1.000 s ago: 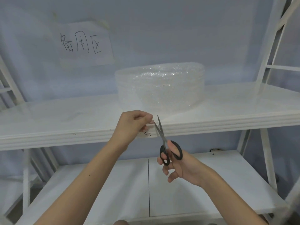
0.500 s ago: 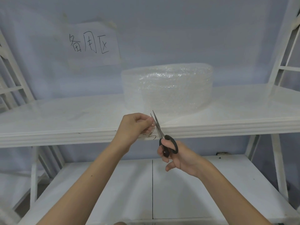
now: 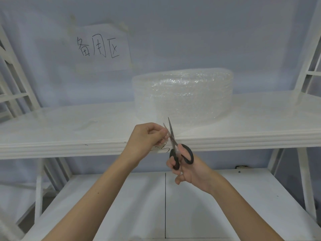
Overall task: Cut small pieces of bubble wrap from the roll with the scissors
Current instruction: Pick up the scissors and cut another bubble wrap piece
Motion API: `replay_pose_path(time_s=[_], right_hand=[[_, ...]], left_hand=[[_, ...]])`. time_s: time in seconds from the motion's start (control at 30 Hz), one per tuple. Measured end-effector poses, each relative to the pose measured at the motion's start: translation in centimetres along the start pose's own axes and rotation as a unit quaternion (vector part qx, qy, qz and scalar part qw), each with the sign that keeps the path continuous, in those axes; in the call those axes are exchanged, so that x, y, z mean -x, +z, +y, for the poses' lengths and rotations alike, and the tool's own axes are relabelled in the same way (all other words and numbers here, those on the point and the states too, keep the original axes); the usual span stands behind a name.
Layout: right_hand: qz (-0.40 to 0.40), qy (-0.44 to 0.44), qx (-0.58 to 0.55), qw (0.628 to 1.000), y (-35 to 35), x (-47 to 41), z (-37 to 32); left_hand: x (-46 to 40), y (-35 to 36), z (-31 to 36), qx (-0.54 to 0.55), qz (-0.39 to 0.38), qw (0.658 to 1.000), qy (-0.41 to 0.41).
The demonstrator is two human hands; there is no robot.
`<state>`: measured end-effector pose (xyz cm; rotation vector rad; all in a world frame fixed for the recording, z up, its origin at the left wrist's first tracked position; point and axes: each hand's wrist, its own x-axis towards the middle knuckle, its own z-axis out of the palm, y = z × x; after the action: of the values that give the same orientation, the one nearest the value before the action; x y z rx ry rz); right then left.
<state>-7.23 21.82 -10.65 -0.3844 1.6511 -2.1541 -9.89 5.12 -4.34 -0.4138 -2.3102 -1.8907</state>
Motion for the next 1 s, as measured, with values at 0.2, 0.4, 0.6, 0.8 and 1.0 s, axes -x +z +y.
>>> replay_pose_path(time_s=[0.2, 0.4, 0.6, 0.8, 1.0], right_hand=[[0.013, -0.018, 0.031, 0.999, 0.1, -0.2, -0.5], [0.04, -0.039, 0.073, 0.996, 0.3, 0.1, -0.5], [0.039, -0.044, 0.063, 0.996, 0.1, 0.5, -1.3], [0.05, -0.066, 0.095, 0.992, 0.5, -0.1, -2.4], [0.042, -0.067, 0.104, 0.991, 0.4, -0.1, -2.9]], left_hand=[[0.0, 0.1, 0.0, -0.01, 0.008, 1.0, 0.006], [0.1, 0.0, -0.2, -0.003, 0.003, 1.0, 0.003], [0.4, 0.1, -0.1, -0.022, -0.021, 0.999, 0.01], [0.7, 0.1, 0.1, -0.014, -0.039, 0.999, 0.015], [0.7, -0.4, 0.1, -0.022, -0.057, 0.998, 0.003]])
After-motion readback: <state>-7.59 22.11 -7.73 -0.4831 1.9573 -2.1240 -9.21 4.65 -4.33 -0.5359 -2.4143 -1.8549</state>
